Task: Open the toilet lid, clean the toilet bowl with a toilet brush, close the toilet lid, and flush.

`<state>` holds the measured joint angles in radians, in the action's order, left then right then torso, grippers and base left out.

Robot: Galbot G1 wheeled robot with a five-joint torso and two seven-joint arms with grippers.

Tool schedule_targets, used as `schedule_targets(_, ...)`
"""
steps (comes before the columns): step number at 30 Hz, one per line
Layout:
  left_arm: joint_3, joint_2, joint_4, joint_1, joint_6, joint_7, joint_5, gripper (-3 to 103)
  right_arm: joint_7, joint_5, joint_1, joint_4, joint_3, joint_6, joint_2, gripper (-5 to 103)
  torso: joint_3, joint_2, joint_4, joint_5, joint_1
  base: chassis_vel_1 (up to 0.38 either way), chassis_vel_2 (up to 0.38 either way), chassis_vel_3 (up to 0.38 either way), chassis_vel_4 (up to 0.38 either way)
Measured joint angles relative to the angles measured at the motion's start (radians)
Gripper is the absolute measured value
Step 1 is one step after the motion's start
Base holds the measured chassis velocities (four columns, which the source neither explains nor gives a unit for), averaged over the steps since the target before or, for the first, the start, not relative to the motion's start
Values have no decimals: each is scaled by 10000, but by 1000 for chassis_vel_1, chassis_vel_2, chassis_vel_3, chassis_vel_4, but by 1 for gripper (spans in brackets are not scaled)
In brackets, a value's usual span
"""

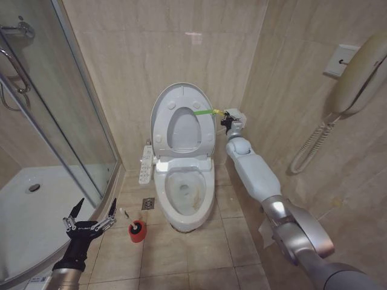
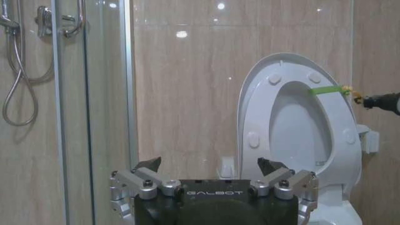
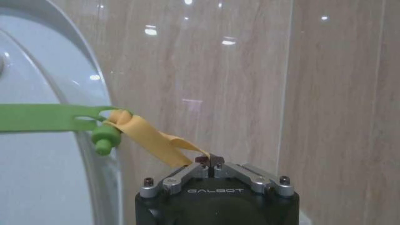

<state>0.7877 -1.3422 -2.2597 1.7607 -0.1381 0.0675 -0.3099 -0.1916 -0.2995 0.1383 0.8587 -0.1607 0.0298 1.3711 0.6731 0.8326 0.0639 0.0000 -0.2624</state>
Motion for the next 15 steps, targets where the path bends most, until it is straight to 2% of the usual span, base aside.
schedule_targets(6, 0, 0, 0, 0, 0, 0, 0, 100, -66, 22, -295, -335, 181, 1, 225, 1, 0, 0, -4, 0, 0, 0, 0, 0, 0)
schedule_targets(15, 0, 0, 0, 0, 0, 0, 0, 100, -111, 87, -530, -645, 243, 79, 188, 1, -1, 0, -6, 0, 1, 0, 0, 0, 0)
